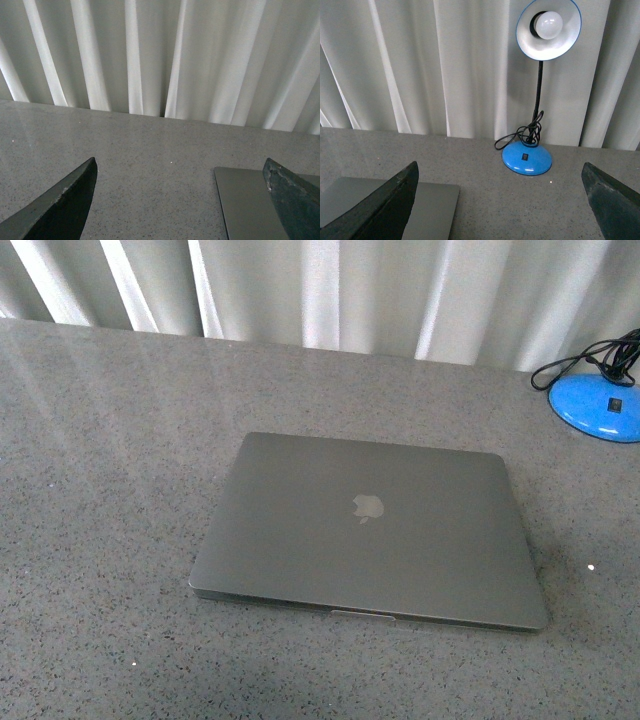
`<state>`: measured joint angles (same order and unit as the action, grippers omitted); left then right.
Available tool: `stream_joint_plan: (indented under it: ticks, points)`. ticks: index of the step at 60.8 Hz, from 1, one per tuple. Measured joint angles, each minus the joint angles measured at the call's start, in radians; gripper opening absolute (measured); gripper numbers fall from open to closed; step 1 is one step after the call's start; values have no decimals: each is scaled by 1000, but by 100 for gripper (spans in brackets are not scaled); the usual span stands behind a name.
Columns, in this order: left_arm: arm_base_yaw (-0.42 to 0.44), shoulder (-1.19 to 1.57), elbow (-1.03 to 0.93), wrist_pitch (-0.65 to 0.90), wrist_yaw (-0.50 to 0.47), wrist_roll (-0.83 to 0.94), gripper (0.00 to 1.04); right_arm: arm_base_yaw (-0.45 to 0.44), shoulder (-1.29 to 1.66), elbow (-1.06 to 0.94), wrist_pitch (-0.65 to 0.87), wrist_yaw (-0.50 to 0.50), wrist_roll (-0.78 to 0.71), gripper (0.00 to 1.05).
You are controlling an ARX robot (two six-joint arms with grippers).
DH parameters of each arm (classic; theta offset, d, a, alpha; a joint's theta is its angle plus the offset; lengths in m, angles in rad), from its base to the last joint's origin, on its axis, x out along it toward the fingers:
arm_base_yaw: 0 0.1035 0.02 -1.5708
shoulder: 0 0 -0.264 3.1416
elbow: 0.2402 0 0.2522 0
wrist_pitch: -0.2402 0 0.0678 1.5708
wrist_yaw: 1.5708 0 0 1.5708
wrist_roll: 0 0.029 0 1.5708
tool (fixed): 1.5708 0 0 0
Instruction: Close laptop
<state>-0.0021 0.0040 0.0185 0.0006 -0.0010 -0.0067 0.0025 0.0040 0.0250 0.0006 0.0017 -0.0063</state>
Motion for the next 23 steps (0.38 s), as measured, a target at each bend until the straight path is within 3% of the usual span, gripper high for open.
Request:
stream_joint_plan:
  ticks: [23]
  points:
    - [0,0,0,0,0,0,98,0,0,0,0,0,0,95]
